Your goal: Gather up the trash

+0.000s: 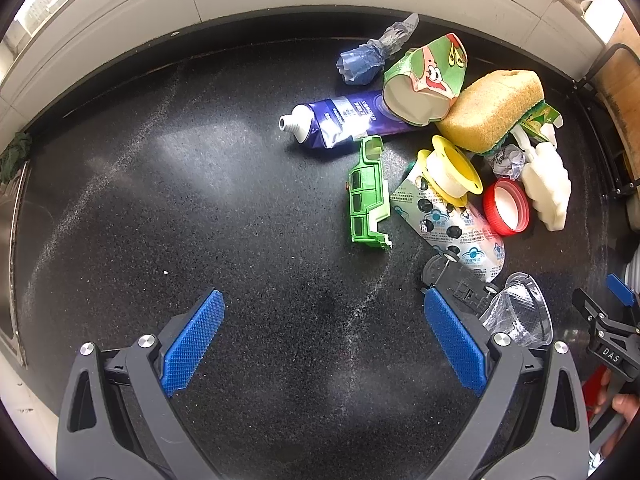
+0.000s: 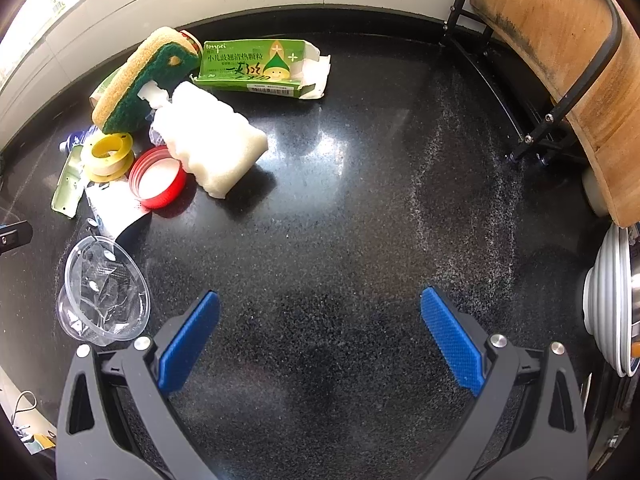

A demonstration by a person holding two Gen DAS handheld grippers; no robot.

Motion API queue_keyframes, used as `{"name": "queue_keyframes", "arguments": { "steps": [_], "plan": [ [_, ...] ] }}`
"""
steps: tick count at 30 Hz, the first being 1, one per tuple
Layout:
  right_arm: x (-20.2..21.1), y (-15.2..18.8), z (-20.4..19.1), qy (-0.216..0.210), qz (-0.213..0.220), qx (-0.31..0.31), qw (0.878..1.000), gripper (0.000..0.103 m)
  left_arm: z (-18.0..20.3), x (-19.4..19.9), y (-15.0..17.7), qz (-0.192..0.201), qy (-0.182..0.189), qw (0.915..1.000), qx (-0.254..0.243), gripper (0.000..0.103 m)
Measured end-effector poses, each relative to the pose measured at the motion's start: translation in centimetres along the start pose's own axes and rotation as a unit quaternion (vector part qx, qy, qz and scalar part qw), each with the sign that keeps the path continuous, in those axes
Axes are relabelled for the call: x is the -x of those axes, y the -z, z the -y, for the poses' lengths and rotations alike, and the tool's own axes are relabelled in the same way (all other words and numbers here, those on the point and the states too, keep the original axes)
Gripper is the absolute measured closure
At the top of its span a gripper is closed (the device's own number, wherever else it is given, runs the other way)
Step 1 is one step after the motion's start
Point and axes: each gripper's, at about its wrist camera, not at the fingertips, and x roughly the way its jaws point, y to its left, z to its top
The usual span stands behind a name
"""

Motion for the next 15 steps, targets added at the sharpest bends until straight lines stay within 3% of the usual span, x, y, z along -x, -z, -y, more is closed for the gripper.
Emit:
{"name": "queue_keyframes", "arguments": {
  "steps": [15],
  "plan": [
    [-0.81,-0.26,-0.32,-0.009,-0.008,0.009,1.000,0.006,-0.45,-0.37,0.07,-0.007,-0.002,1.0000,0.002,0.005]
  ]
}}
